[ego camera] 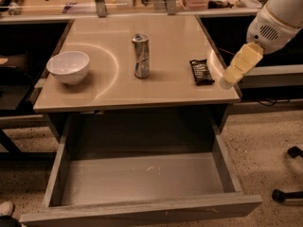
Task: Place rxbar chocolate into top drawer
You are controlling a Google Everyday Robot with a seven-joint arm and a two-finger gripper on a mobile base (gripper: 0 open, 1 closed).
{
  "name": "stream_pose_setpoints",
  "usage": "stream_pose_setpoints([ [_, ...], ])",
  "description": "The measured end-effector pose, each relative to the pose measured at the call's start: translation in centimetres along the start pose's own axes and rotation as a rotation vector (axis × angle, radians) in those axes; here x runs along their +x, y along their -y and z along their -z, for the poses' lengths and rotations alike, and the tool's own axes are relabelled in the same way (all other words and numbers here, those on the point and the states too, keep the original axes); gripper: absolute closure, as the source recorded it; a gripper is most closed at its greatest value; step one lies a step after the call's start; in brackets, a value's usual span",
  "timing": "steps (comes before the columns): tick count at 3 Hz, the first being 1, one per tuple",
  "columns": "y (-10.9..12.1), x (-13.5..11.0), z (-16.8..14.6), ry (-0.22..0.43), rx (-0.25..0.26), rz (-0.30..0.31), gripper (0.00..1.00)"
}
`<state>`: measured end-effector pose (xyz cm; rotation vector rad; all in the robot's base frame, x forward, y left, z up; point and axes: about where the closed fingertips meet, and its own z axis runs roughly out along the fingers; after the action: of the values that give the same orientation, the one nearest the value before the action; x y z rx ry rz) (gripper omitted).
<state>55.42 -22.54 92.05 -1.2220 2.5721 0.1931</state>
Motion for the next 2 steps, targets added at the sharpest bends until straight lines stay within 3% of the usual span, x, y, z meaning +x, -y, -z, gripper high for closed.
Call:
stream_pose_setpoints([
  [1,2.33,-1.09,-1.3,0.0,-0.024,-0.074,0.0],
  [2,2.75,-1.49,-1.39,0.012,-0.015,-0.074,0.0],
])
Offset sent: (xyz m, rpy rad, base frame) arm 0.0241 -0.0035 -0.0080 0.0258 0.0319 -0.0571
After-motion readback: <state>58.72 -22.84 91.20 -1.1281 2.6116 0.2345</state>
